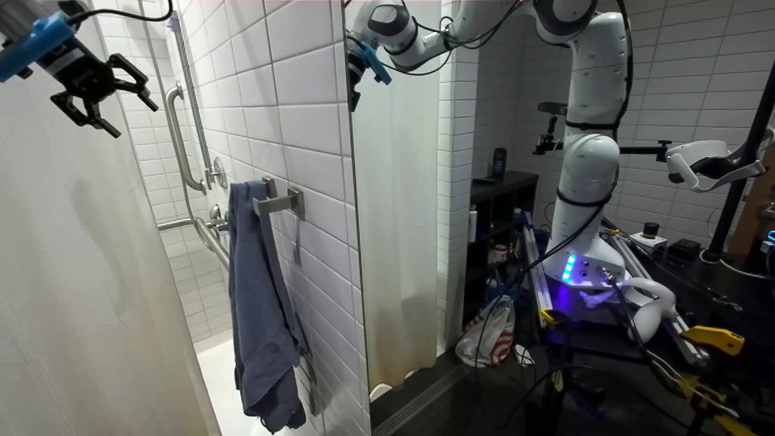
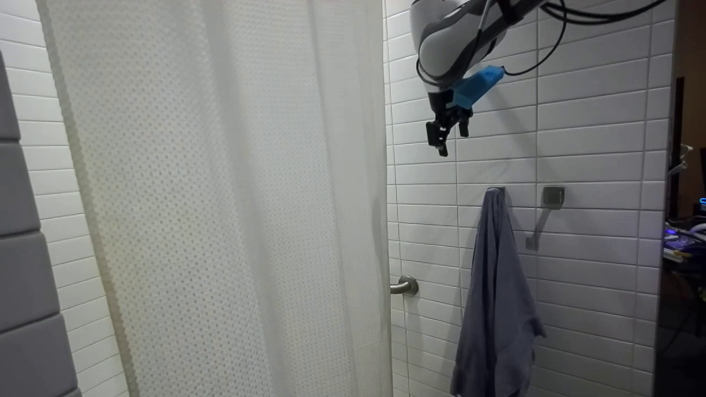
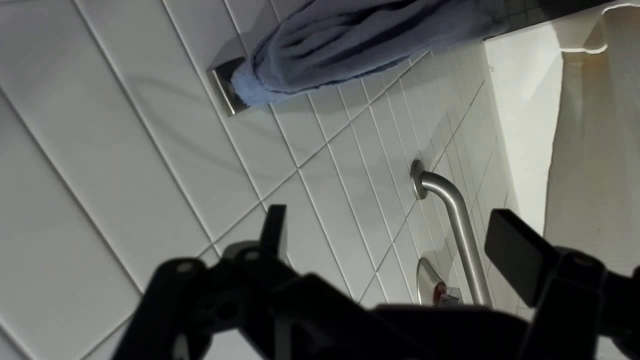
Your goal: Close the shower curtain
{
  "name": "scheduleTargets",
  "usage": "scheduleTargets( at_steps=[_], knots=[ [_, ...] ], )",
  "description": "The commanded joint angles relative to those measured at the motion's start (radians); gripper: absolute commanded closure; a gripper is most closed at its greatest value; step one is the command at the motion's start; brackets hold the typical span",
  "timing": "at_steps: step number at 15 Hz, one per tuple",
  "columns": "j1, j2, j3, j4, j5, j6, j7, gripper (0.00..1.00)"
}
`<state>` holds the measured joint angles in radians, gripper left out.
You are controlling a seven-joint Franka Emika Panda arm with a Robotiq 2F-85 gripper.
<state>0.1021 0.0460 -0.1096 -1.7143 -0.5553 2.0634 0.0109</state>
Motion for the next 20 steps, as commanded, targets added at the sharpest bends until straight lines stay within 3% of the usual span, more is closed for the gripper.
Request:
scheduleTargets(
  at_steps=[1,10,18,19,20],
  knots=[
    [-0.029,-0.144,0.057,-0.163,0.013,0.008,0.052,0.00],
    [-0.025,-0.454,0.076,-0.483,0.435,0.031,-0.101,0.00],
    [-0.018,-0.686,0.085,-0.711,0.602,0.023,-0.084,0.00],
    [-0.018,-0.705,0.081,-0.730,0.614,0.024,-0.090,0.00],
    [-0.028,-0.649,0.092,-0.676,0.591,0.012,-0.089,0.00]
  ],
)
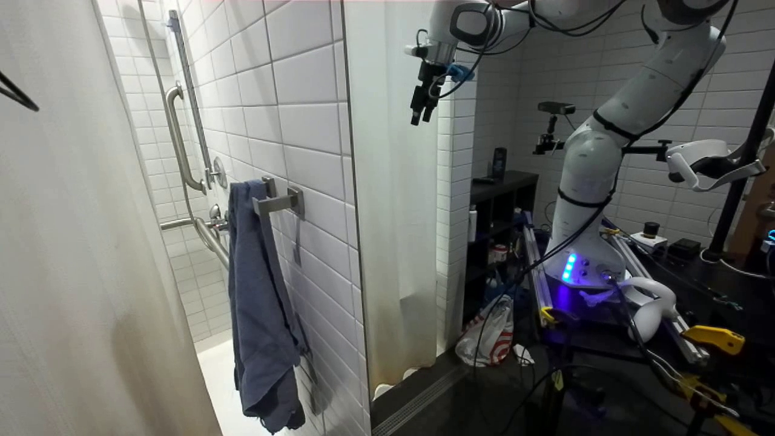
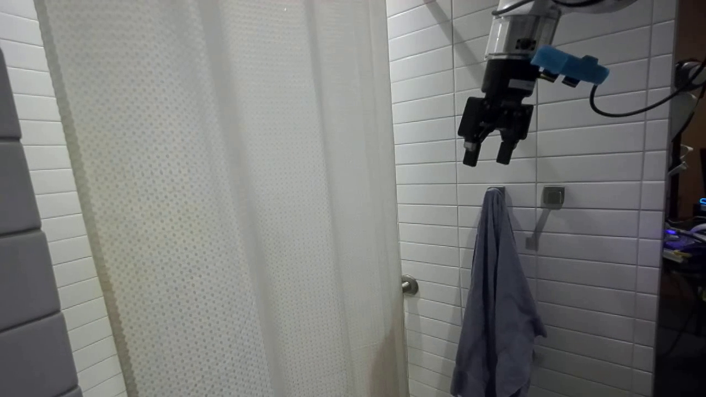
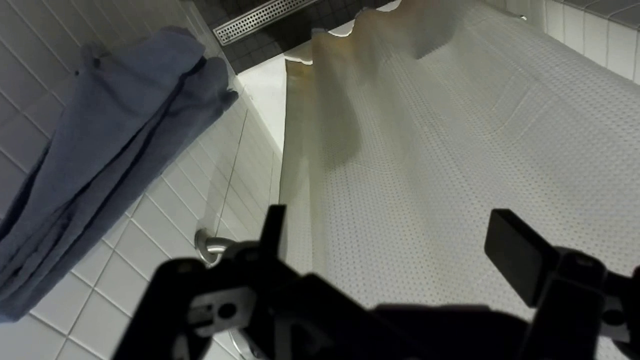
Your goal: Close the shower curtain
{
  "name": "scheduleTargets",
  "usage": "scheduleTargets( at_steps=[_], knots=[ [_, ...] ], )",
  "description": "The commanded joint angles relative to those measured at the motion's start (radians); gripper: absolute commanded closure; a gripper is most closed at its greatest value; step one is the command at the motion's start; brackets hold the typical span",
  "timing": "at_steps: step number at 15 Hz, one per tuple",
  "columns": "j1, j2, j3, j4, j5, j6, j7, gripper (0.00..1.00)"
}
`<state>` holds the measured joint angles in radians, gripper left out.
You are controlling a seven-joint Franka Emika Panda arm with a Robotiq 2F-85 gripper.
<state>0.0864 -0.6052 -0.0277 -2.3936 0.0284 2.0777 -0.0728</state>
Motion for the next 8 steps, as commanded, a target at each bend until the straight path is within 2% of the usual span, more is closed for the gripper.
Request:
scheduleTargets(
  at_steps=[1,8],
  knots=[
    [-0.012,-0.017,0.009,-0.016,0.014,-0.002,-0.006,0.00],
    [-0.012,-0.041,0.006,-0.039,0.017,-0.001,-0.006,0.00]
  ],
)
